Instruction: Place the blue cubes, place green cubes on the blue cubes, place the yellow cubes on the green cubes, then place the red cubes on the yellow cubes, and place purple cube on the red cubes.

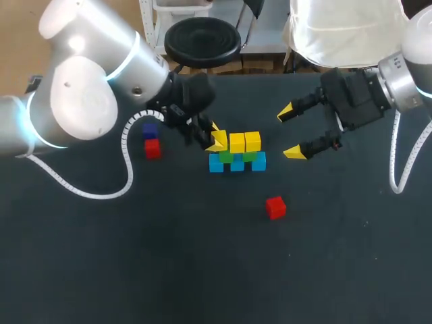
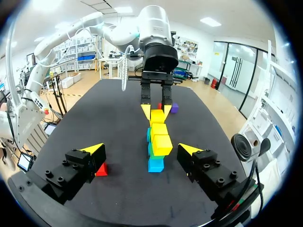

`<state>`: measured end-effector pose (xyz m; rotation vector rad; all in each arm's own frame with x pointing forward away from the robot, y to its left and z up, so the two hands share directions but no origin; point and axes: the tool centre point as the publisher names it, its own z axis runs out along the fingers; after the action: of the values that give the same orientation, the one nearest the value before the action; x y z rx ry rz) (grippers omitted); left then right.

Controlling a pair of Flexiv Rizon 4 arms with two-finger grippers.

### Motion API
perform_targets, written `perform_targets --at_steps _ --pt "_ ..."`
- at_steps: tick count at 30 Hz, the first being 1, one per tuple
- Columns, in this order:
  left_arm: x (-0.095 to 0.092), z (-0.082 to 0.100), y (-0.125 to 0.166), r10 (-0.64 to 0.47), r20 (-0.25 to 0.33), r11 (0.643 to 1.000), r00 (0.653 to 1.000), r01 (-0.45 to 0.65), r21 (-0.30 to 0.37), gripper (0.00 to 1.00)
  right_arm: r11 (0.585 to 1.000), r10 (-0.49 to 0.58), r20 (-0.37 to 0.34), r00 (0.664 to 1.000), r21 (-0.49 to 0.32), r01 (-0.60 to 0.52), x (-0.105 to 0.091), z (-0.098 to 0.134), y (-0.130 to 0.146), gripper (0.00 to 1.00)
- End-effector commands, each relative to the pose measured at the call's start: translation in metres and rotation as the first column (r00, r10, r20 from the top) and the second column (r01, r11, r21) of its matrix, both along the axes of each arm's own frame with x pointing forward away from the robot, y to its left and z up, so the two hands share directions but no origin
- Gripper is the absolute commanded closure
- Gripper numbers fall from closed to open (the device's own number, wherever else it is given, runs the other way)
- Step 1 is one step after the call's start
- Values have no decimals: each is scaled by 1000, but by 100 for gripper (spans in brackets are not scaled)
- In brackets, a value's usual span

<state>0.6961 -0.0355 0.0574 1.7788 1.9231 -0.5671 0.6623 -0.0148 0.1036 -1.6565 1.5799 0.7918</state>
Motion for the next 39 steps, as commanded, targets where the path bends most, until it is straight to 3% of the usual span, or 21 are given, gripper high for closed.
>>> perform_targets --at_steps 1,39 --pt "1 -1 -2 -4 -4 1000 1000 4 6 100 1000 1 1 1000 2 -1 1 -1 0 0" --pt "-3 -4 -4 -5 -17 1000 1000 5 6 100 1000 1 1 1000 2 -1 1 -1 0 0"
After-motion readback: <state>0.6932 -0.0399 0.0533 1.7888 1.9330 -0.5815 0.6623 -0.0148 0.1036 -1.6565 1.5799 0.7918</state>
